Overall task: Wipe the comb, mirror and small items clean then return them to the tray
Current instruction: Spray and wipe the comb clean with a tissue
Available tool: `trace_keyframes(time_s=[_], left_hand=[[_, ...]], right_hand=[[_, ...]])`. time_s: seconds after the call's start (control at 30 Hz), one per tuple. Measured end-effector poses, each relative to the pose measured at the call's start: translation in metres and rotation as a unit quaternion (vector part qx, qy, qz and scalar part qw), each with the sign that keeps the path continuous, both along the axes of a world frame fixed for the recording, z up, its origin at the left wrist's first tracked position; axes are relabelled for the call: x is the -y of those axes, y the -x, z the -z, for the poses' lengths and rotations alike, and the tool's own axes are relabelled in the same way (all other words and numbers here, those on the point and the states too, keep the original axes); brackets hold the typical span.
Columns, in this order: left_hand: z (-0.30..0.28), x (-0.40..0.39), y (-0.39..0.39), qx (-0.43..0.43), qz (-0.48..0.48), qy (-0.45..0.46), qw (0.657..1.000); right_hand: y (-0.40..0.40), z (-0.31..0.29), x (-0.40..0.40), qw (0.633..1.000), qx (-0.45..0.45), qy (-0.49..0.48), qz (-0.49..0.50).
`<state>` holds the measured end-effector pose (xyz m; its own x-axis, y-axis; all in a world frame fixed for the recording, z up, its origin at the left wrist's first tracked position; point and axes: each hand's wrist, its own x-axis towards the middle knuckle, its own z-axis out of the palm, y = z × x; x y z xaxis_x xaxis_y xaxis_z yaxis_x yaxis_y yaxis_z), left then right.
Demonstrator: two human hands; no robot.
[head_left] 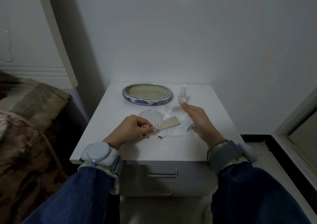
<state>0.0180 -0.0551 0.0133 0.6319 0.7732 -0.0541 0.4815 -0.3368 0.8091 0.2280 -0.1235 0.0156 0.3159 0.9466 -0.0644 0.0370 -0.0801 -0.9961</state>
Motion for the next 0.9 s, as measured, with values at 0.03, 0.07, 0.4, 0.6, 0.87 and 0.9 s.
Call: trace_keyframes(time_s=[0.03, 0.07, 0.4, 0.6, 0.87, 0.9], left_hand=[[-0.0001, -0.0003, 0.0003, 0.002, -0.001, 0.001, 1.000], [-0.0001, -0.0005, 0.0007, 0.003, -0.001, 0.002, 1.000], [0.0015, -0.0015, 0.0010, 0.000, -0.004, -0.003, 1.000], [0.0026, -0.0007, -0.0004, -0.016, -0.005, -0.007, 1.000], [0.0023, -0.0008, -0.0027, -0.008, 0.004, 0.000, 1.000], [0.0025, -0.0002, -0.0033, -0.015, 0.012, 0.000, 1.000]], right_hand=[[-0.0006, -0.0022, 0.0008, 1.000, 0.001, 0.005, -0.005], [-0.0010, -0.0044, 0.0026, 1.000, -0.004, 0.009, -0.009], [-0.0038, -0.0090, 0.0088, 0.994, 0.090, 0.014, -0.067], [-0.0042, -0.0058, 0.0076, 0.985, 0.142, 0.043, -0.088], [0.0042, -0.0006, 0.0033, 0.998, 0.058, -0.013, 0.014], [0.0044, -0.0011, 0.0029, 0.999, 0.027, -0.024, 0.028]])
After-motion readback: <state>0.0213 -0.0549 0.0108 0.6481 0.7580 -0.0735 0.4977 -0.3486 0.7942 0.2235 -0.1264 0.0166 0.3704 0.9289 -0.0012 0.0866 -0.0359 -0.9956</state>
